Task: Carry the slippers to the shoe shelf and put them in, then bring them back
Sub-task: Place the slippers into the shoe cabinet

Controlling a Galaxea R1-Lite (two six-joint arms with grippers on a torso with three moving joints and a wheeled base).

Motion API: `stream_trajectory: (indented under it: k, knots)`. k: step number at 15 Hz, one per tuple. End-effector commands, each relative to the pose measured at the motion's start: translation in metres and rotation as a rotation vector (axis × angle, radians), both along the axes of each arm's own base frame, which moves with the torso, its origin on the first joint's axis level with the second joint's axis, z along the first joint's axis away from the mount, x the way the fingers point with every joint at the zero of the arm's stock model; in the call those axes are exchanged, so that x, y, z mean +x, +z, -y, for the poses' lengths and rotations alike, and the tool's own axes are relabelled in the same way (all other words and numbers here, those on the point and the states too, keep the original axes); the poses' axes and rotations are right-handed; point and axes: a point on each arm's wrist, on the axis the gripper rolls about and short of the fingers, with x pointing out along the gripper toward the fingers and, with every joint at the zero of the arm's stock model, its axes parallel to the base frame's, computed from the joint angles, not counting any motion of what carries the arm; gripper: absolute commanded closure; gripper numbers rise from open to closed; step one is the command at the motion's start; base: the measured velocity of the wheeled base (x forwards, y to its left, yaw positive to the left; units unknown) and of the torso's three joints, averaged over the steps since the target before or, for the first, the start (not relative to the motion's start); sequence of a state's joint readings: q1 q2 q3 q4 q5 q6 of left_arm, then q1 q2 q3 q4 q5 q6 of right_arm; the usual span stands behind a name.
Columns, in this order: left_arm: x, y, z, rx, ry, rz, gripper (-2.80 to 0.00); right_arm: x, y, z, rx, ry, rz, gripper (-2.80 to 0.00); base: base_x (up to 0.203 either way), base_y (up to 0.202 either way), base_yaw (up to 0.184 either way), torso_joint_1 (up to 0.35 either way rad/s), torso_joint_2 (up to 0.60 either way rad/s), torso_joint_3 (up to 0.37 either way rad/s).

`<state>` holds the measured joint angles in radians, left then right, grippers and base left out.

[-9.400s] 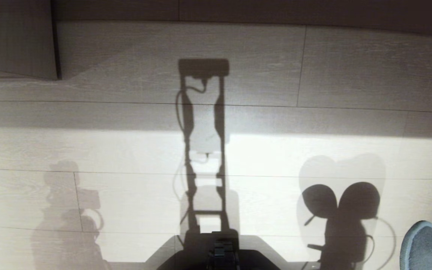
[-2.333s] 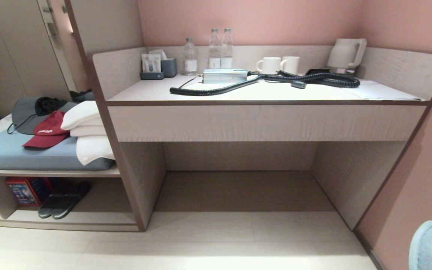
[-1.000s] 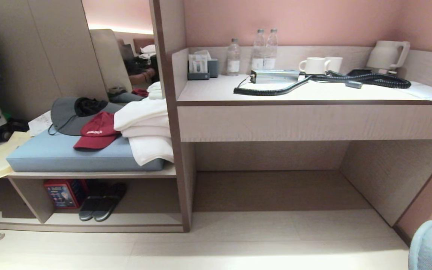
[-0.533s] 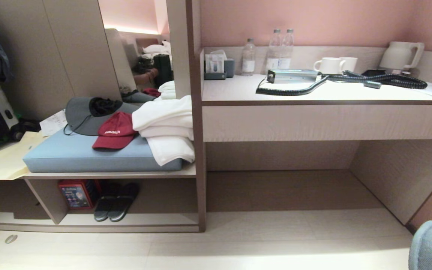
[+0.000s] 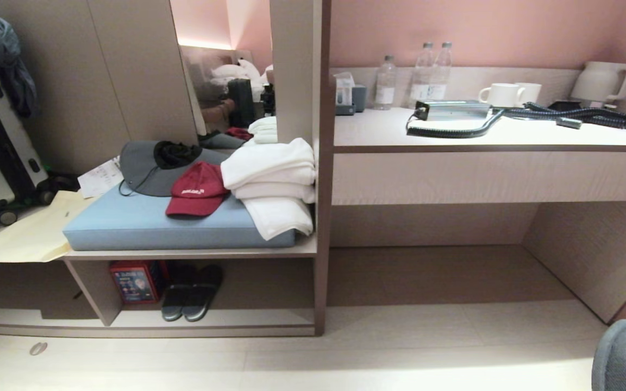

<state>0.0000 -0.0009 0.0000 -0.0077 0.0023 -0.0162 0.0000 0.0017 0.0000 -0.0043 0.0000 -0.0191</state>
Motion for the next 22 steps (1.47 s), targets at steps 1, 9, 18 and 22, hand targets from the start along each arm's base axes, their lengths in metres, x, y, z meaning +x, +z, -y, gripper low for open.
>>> stream_trajectory:
  k: [1, 9, 18, 22]
  knots:
    - [0.0001, 0.0000, 0.0000, -0.001, 0.001, -0.001, 0.00, 0.0002, -0.0004, 0.0000, -0.001, 0.000, -0.003, 0.00, 0.000, 0.192, 0.001, 0.006, 0.01, 0.002]
    - [0.0001, 0.0000, 0.0000, -0.001, 0.001, -0.001, 0.00, 0.0002, -0.0004, 0.0000, -0.001, 0.000, -0.003, 0.00, 0.000, 0.196, -0.001, 0.002, 0.00, 0.001]
    - [0.0001, 0.0000, 0.0000, -0.001, 0.001, -0.001, 0.00, 0.0002, -0.0004, 0.0000, -0.001, 0.000, -0.003, 0.00, 0.000, 0.195, 0.000, 0.002, 0.00, 0.004]
    - [0.0001, 0.0000, 0.0000, -0.001, 0.001, -0.001, 0.00, 0.0002, -0.0004, 0.0000, -0.001, 0.000, -0.003, 0.00, 0.000, 0.194, 0.001, 0.004, 0.00, 0.003]
